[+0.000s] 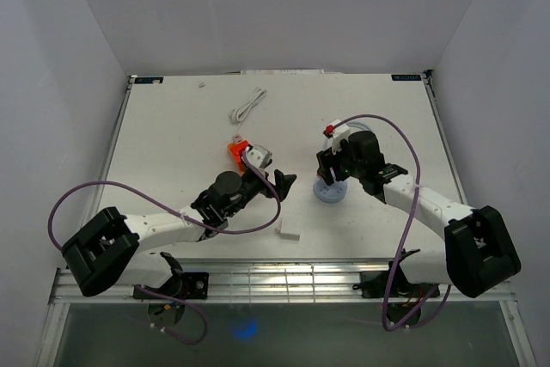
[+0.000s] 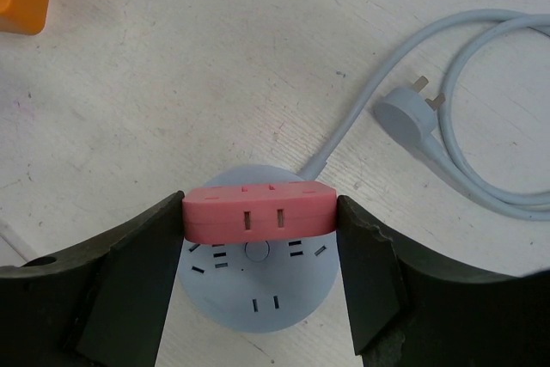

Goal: Insert the plug

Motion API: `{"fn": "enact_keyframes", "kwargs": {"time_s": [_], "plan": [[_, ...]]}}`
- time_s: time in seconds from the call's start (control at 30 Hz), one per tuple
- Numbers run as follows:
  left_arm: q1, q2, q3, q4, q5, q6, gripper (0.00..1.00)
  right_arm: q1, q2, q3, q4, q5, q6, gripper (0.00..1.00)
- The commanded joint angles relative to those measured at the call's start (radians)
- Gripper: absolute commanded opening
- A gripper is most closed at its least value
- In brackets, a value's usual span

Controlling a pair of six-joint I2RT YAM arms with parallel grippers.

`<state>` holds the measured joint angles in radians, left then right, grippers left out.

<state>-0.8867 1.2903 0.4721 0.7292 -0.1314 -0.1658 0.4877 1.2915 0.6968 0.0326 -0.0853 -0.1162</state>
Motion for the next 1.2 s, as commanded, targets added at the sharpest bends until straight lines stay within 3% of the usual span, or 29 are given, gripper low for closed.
{"fn": "enact_keyframes", "kwargs": {"time_s": [0.0,1.07,1.17], "plan": [[-0.005,-0.005,0.031,-0.01,-0.002,0.002,0.98,0.011,0.008,0.038,0.012,0.015,-0.019,0.35],[-0.005,0.004,0.053,-0.044,0.001,0.002,0.98,0.063,0.002,0.012,-0.017,0.081,-0.017,0.32],[-0.005,0.003,0.049,-0.044,-0.004,0.002,0.98,0.086,0.002,0.018,-0.031,0.14,-0.016,0.31]]}}
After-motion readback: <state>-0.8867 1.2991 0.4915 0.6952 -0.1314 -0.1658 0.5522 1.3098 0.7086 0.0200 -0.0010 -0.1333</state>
